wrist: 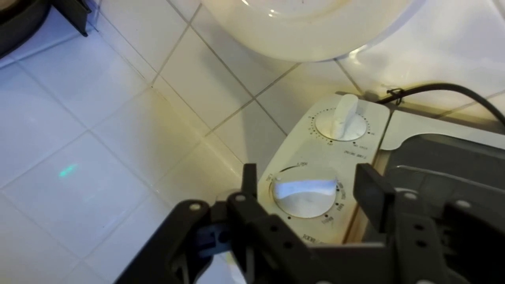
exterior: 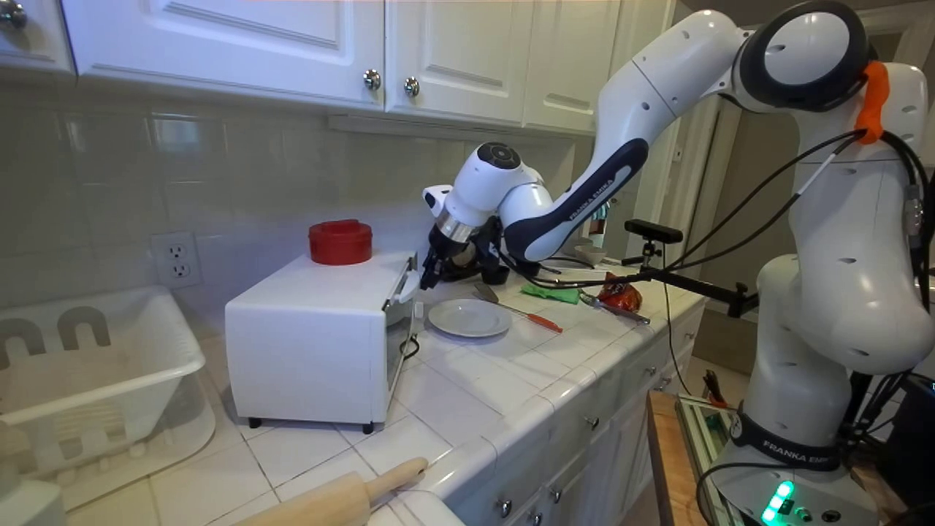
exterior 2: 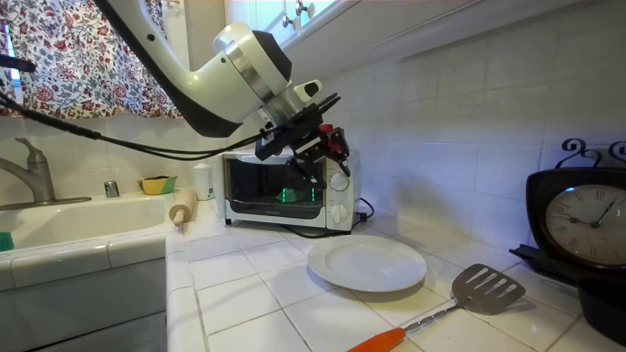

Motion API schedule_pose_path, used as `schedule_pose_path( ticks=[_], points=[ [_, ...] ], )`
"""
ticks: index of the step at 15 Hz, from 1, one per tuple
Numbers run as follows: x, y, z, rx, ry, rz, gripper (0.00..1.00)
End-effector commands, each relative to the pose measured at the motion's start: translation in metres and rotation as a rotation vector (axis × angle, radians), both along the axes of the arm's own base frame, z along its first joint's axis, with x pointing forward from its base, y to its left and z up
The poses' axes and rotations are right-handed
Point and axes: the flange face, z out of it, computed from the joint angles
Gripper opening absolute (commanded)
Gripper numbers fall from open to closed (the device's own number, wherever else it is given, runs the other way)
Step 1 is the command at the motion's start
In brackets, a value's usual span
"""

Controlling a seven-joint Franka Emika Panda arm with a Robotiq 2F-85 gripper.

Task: Close the door to the oven

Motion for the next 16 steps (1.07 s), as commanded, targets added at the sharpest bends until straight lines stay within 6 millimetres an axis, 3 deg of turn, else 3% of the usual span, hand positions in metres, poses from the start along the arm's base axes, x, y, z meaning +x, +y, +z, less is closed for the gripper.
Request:
schedule_pose_path(
  ticks=[1, 4, 9, 14, 16],
  points=[
    [0.0067, 0.0024, -0.0017, -0.041, -0.004, -0.006, 0.53],
    [0.0062, 0.0019, -0.0037, -0.048, 0.003, -0.004, 0.38],
    [0.0066, 0.0033, -0.0036, -0.054, 0.005, 0.012, 0.55],
    [0.0068, 0.0035, -0.0070, -0.088, 0.016, 0.047, 0.46],
    [0.0069, 0.0034, -0.0067, -0.105, 0.015, 0.069, 0.49]
  ],
)
